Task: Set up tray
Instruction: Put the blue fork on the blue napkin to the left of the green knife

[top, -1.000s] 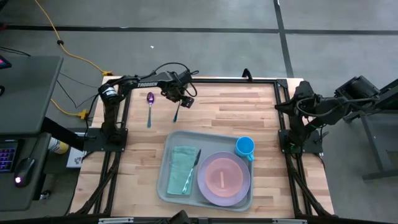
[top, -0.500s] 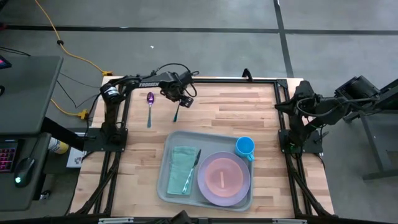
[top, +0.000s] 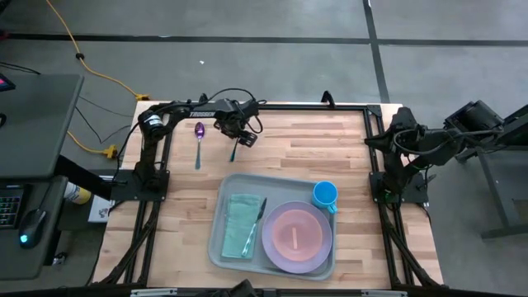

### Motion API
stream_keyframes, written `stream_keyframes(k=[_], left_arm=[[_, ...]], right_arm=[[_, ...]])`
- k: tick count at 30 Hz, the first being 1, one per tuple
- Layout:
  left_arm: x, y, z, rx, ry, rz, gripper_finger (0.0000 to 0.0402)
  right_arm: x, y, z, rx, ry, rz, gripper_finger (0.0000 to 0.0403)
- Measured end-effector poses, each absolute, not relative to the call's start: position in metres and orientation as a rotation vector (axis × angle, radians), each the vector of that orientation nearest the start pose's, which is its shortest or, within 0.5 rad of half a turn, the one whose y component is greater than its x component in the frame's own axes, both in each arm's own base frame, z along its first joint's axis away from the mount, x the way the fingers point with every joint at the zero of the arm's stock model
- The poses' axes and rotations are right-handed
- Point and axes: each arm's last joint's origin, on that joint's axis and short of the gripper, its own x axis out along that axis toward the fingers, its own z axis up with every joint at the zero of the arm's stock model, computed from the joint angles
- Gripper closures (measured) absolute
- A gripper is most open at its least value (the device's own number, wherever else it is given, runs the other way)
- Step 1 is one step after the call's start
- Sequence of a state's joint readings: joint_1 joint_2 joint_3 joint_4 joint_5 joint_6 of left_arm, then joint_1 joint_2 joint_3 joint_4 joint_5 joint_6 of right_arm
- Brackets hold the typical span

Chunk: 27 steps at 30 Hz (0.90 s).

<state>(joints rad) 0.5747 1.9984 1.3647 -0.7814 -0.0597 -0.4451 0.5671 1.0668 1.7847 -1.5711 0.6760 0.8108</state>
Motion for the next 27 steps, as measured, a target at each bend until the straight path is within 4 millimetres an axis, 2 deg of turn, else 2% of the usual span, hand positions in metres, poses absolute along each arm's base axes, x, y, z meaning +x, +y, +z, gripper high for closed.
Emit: stream_keyframes(k=[11, 21, 27], left_arm=[[0.317, 0.208, 0.151, -0.699, 1.259, 0.825, 0.0212], [0.319, 0.209, 0.137, -0.71, 1.295, 0.821, 0.0288], [0.319, 0.209, 0.137, -0.682, 1.305, 0.799, 0.036]], right_arm=[[0.092, 0.037, 0.473, 0.283, 0.592, -0.367, 0.0403], [0.091, 0.037, 0.473, 0.314, 0.604, -0.354, 0.0403], [0.091, 0.038, 0.473, 0.317, 0.607, -0.35, 0.0403]])
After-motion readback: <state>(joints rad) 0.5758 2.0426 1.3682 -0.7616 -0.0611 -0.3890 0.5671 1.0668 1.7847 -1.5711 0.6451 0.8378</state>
